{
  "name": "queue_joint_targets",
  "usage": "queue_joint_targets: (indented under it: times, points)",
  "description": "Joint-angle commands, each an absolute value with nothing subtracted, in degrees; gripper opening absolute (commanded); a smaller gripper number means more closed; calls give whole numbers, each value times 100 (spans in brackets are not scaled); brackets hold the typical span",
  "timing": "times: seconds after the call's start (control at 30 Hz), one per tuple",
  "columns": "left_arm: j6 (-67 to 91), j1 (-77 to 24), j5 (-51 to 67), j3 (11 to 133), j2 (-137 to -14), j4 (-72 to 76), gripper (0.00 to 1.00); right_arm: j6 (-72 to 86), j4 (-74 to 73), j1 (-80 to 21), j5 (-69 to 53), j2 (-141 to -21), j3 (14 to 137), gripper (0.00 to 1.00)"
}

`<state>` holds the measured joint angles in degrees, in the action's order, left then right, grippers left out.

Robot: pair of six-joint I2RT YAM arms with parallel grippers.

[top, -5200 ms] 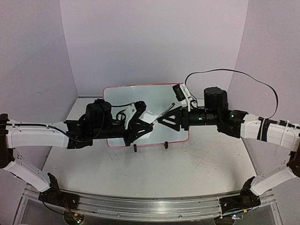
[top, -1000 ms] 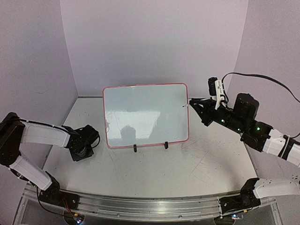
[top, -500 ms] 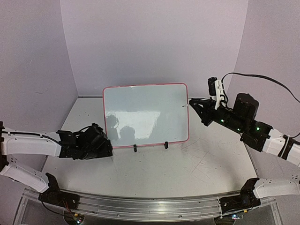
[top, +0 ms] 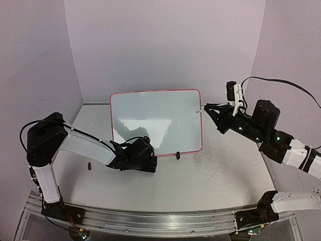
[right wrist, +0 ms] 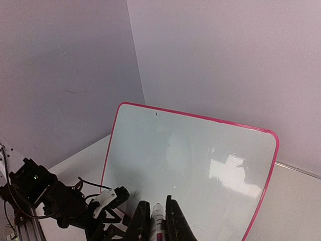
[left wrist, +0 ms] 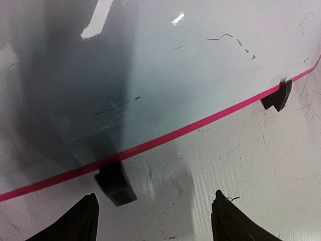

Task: Write a sentence on the whiteboard
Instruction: Move the whiteboard stand to the center of the board.

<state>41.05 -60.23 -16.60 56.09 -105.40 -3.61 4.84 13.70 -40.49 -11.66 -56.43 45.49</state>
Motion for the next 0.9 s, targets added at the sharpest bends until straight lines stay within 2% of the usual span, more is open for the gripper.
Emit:
queue_joint_targets:
  times: [0.0,0.27,0.73,0.87]
  points:
    - [3700,-6029,-1802,6102,-10892,-79,75,606,1600,-4064,-1072,-5474,4482,0]
    - [3719,-6082,-1630,6395,-11226,-79,65,555,1591,-4061,-1082,-5450,4491,0]
    - [3654,-6346,-1380,6928,-11730,-79,65,507,1591,-4061,-1097,-5532,4525,0]
    - [3604,-6366,-1442,6801,-11551,-84,68,489,1589,-4061,-1071,-5519,4502,0]
